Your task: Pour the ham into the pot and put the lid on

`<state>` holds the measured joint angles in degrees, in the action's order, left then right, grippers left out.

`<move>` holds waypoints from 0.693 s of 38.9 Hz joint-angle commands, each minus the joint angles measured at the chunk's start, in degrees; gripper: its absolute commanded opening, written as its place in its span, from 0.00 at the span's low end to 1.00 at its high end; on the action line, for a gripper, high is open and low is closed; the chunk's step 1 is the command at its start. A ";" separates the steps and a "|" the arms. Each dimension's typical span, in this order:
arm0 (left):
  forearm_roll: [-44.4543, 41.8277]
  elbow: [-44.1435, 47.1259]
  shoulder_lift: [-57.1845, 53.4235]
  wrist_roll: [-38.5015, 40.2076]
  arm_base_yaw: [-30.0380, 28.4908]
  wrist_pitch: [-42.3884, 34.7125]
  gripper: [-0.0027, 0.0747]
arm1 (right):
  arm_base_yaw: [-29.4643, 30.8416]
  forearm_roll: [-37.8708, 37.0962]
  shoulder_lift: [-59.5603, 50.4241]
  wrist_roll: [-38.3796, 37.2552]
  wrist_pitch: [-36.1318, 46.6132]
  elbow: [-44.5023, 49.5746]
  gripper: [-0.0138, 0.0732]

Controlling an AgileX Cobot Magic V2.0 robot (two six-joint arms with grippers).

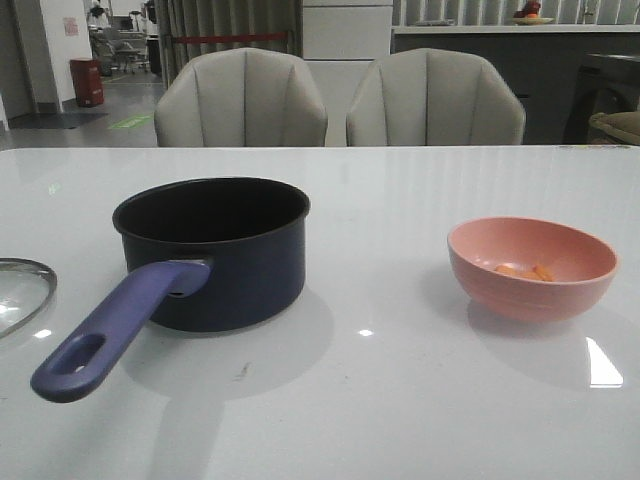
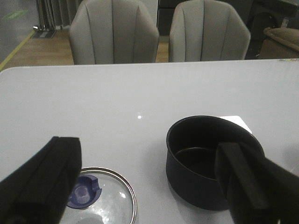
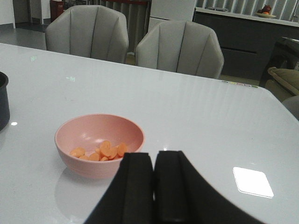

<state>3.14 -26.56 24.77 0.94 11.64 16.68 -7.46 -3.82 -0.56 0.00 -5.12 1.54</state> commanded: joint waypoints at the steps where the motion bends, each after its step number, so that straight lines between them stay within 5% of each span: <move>1: -0.29 2.04 -4.68 0.05 0.74 -8.01 0.83 | 0.21 -0.68 -1.17 0.31 4.76 -0.32 0.33; 13: -0.06 8.72 -9.00 0.05 0.74 -15.00 0.83 | 0.21 3.07 -0.58 -0.72 14.84 -2.85 0.33; 27: 0.01 8.72 -9.00 0.05 0.74 -14.63 0.83 | 0.21 5.83 20.29 -0.96 -2.27 -21.54 0.33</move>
<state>2.91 -16.29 15.45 0.94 11.88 6.65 -7.46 1.84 14.56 -0.97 -7.24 -15.60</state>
